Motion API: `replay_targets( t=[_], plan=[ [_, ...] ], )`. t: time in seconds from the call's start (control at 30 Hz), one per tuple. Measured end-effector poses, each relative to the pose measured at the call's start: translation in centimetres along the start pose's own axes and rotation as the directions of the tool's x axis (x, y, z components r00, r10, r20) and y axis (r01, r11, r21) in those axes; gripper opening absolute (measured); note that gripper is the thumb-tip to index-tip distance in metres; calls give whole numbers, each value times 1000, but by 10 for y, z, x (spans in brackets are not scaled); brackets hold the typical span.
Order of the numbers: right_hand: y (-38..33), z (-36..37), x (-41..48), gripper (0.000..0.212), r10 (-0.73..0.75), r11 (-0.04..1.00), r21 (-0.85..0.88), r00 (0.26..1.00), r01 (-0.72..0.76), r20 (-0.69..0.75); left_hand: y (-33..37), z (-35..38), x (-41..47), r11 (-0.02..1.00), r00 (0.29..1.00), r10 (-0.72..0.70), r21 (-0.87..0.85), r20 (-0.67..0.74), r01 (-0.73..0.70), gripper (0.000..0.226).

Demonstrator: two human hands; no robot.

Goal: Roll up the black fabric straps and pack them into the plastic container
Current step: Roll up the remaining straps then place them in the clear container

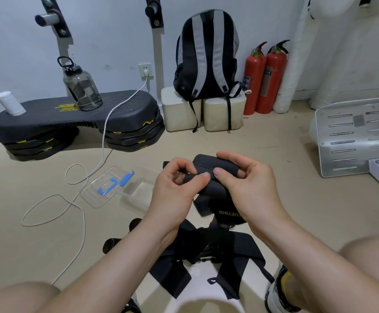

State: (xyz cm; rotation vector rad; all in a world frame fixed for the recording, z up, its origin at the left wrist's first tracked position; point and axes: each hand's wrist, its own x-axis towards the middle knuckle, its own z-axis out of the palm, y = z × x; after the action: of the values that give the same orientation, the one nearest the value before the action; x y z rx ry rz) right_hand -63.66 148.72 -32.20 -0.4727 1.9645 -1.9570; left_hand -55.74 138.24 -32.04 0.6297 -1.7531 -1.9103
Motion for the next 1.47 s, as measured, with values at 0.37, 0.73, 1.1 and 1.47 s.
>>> replay_targets(
  t=[0.37, 0.73, 1.1, 1.47],
  plan=[
    [-4, -2, -5, 20, 84, 995, 44, 992, -89, 99, -3, -2, -1, 999, 996, -34, -10, -82, 33, 4],
    [-11, -4, -1, 16, 189, 941, 253, 970, -224, 154, 4, -13, 6, 982, 978, -174, -48, 117, 180, 19],
    [-14, -7, -3, 10, 217, 917, 296, 958, -266, 187, -3, -14, 8, 998, 998, 16, -55, 54, -13, 22],
    [-13, -1, -16, 14, 122, 982, 106, 953, -156, 276, -3, -4, 8, 990, 989, -40, -139, -145, 20, 18]
  ],
)
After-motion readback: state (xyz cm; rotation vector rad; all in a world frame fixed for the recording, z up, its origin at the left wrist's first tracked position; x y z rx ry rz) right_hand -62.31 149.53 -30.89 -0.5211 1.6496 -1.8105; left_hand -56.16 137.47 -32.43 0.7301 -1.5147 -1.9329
